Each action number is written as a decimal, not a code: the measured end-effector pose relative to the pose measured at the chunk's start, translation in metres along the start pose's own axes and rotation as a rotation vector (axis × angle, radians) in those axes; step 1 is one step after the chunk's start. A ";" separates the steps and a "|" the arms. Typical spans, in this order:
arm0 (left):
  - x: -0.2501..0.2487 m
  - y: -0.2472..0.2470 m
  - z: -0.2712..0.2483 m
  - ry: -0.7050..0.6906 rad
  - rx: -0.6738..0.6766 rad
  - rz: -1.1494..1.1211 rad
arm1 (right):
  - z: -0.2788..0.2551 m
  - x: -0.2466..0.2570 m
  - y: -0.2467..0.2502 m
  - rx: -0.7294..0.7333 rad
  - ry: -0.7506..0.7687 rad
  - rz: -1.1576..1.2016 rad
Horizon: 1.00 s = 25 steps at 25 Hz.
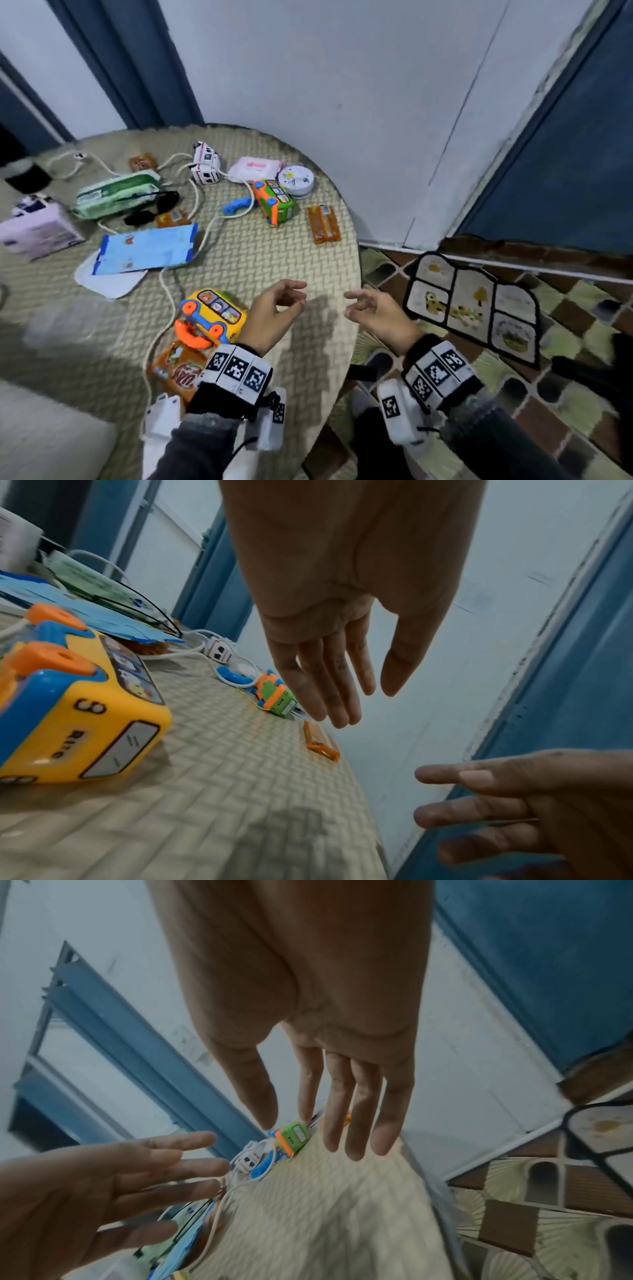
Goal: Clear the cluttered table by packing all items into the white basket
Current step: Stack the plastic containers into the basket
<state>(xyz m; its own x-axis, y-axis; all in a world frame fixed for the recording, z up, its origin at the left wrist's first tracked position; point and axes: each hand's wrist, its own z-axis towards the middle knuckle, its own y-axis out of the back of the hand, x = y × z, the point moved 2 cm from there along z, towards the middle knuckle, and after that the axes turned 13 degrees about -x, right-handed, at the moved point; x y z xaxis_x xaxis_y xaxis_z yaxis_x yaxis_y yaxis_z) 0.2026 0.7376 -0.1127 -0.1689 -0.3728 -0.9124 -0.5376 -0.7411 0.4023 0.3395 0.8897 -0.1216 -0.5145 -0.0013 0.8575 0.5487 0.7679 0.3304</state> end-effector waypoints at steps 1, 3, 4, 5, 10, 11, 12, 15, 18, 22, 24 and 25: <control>0.000 0.002 0.009 0.020 -0.057 -0.002 | 0.018 0.009 -0.001 0.039 0.023 -0.039; 0.000 0.007 0.021 0.058 -0.172 -0.025 | 0.047 0.027 -0.006 0.134 0.066 -0.116; 0.000 0.010 0.025 0.080 -0.220 -0.038 | 0.059 0.035 -0.010 0.191 0.089 -0.148; 0.000 0.013 0.027 0.098 -0.253 -0.047 | 0.064 0.042 -0.013 0.237 0.101 -0.160; -0.001 0.046 0.033 0.155 -0.562 -0.092 | 0.105 0.088 -0.047 0.483 0.215 -0.250; 0.000 0.055 0.031 0.175 -0.622 -0.095 | 0.110 0.096 -0.059 0.515 0.239 -0.264; 0.003 0.065 0.028 0.192 -0.682 -0.091 | 0.113 0.103 -0.073 0.543 0.256 -0.272; 0.019 0.102 0.017 0.264 -0.878 -0.120 | 0.116 0.123 -0.123 0.630 0.269 -0.276; 0.040 0.148 0.006 0.331 -1.119 -0.162 | 0.115 0.151 -0.184 0.701 0.277 -0.262; 0.081 0.197 0.007 0.415 -1.314 -0.133 | 0.110 0.188 -0.266 0.752 0.306 -0.247; 0.107 0.211 0.011 0.500 -1.351 -0.115 | 0.107 0.194 -0.309 0.764 0.312 -0.270; 0.118 0.214 0.013 0.535 -1.360 -0.106 | 0.107 0.195 -0.328 0.776 0.318 -0.291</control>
<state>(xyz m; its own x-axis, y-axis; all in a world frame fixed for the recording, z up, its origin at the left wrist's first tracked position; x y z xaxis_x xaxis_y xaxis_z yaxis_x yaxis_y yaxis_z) 0.0572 0.5420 -0.1350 0.3043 -0.2181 -0.9273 0.7000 -0.6090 0.3729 -0.0110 0.7057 -0.1051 -0.2930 -0.3535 0.8884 -0.2363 0.9271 0.2910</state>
